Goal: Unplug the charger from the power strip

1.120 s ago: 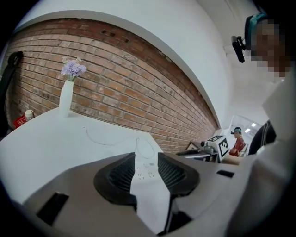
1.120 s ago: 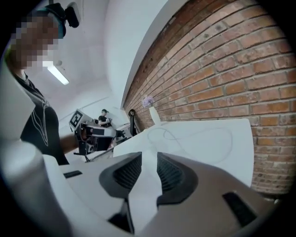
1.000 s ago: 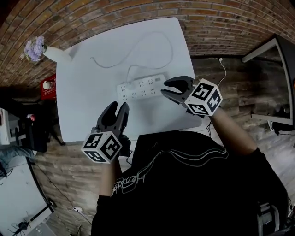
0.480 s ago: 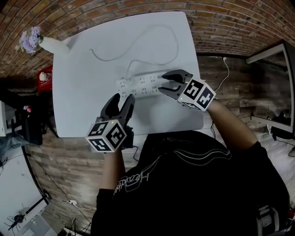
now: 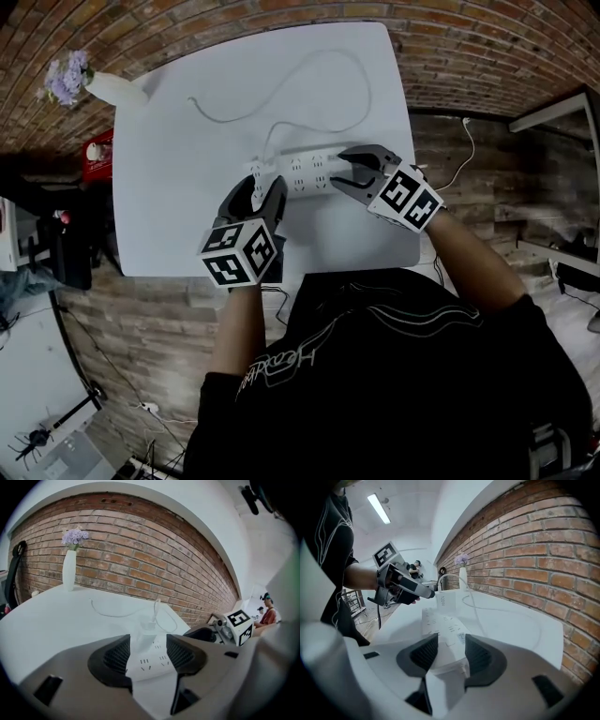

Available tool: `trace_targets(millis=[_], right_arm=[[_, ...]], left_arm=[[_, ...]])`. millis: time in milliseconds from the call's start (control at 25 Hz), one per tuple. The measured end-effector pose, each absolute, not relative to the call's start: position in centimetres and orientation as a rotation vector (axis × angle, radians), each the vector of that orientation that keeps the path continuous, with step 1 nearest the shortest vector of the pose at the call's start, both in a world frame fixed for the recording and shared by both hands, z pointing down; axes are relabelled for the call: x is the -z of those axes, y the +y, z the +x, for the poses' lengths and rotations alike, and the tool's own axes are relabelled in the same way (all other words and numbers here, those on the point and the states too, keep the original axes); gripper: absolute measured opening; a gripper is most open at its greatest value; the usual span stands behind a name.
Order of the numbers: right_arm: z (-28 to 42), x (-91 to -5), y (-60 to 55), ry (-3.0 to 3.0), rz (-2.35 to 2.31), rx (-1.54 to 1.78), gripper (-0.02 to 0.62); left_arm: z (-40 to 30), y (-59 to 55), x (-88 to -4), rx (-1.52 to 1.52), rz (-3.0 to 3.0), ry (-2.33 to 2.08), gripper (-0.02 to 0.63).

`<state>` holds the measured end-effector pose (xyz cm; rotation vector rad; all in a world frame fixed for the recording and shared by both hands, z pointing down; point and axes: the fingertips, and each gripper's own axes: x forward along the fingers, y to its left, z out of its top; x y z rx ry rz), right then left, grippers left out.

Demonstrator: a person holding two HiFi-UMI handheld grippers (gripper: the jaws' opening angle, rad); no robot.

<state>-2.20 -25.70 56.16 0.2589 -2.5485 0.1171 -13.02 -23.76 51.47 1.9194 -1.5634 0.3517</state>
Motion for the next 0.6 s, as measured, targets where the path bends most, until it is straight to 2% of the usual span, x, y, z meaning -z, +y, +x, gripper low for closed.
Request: trace_targets(millis=[600], right_arm=[[-2.2,-56.1,-25.7,-2.585,0.277,-0.116,0.16]], left_arm=[[-13.2,-27.0,-53.3,-0.407,1.799,-1.763,0.224]])
